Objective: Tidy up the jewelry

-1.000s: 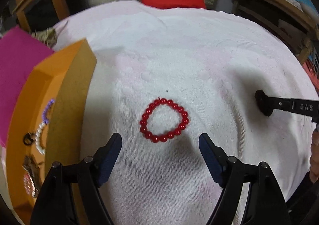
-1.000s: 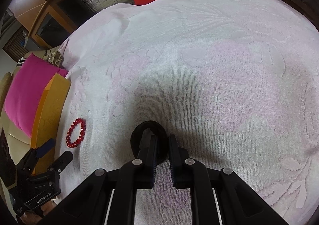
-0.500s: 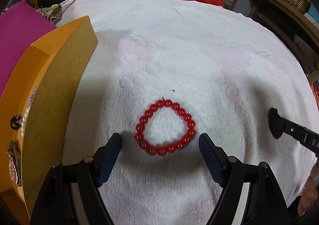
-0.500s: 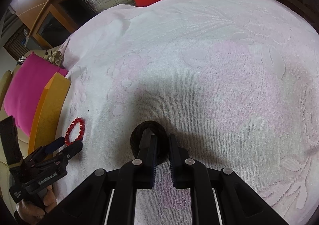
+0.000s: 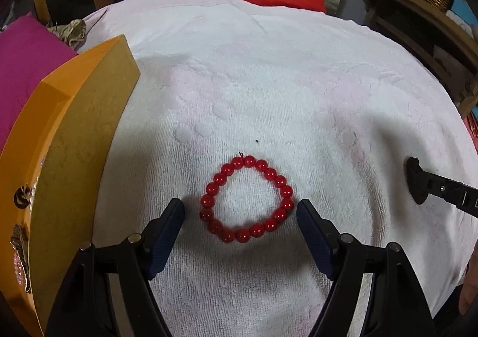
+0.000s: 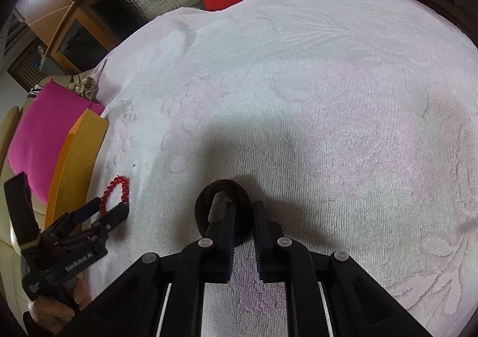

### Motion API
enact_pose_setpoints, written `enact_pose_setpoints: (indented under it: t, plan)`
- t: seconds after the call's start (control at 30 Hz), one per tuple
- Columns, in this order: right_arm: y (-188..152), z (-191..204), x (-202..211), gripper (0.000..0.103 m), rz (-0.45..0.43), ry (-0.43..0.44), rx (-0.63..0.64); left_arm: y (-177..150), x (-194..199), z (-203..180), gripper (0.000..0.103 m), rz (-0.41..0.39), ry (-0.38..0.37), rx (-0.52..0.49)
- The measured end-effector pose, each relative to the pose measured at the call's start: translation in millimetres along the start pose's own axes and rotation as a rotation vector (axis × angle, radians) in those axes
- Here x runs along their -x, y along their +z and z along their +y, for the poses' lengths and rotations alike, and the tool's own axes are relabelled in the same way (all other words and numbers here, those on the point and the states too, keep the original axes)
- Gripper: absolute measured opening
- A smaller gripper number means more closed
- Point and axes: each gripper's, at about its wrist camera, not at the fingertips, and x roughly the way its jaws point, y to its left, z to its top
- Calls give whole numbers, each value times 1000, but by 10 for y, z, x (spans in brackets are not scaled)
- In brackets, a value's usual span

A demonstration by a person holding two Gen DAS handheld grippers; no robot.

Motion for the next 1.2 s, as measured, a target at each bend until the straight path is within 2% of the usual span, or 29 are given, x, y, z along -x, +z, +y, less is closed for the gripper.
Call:
enact_pose_setpoints:
  t: [0.13, 0.27, 0.47, 0.6, 0.63, 0.7, 0.77, 0.83, 0.9, 0.97, 1.0, 1.1, 1.2]
  plan:
    - [0, 0, 1, 14, -1, -1, 0, -55, -32, 20, 85, 0, -11, 11]
    - [1, 3, 2, 14, -2, -2, 1, -94, -70, -21, 103, 47, -26, -15]
    - [7, -2, 1, 14, 0, 2, 0, -78, -57, -50, 103, 59, -9, -8]
    - [7, -2, 4, 14, 0, 2, 1, 50, -23, 8, 100, 7, 2, 27]
    - [7, -2, 4, 14, 0, 2, 1, 68, -20, 39, 97, 2, -4, 36]
    - [4, 0, 6, 14, -1, 2, 2, 87, -40, 57, 84, 17, 0, 35]
    - [-2, 2, 4, 14, -1, 3, 5, 94, -50, 38, 81, 8, 11, 9]
    - [-2, 3, 1, 14, -2, 4, 6, 99, -40, 14, 71, -1, -8, -6]
    - [1, 6, 0, 14, -3, 3, 7, 108, -30, 5, 53, -14, -26, -11]
    - [-7, 9, 2, 14, -5, 0, 12, 111, -21, -22, 41, -26, -42, -19]
    - [-7, 14, 2, 14, -7, -2, 15, 116, -22, -32, 38, -29, -50, -22]
    - [-19, 24, 5, 14, -13, -6, 26, 142, -16, -80, 19, -37, -85, -23]
    - [-25, 22, 7, 14, -19, -6, 30, 161, 0, -127, 14, -47, -133, -22]
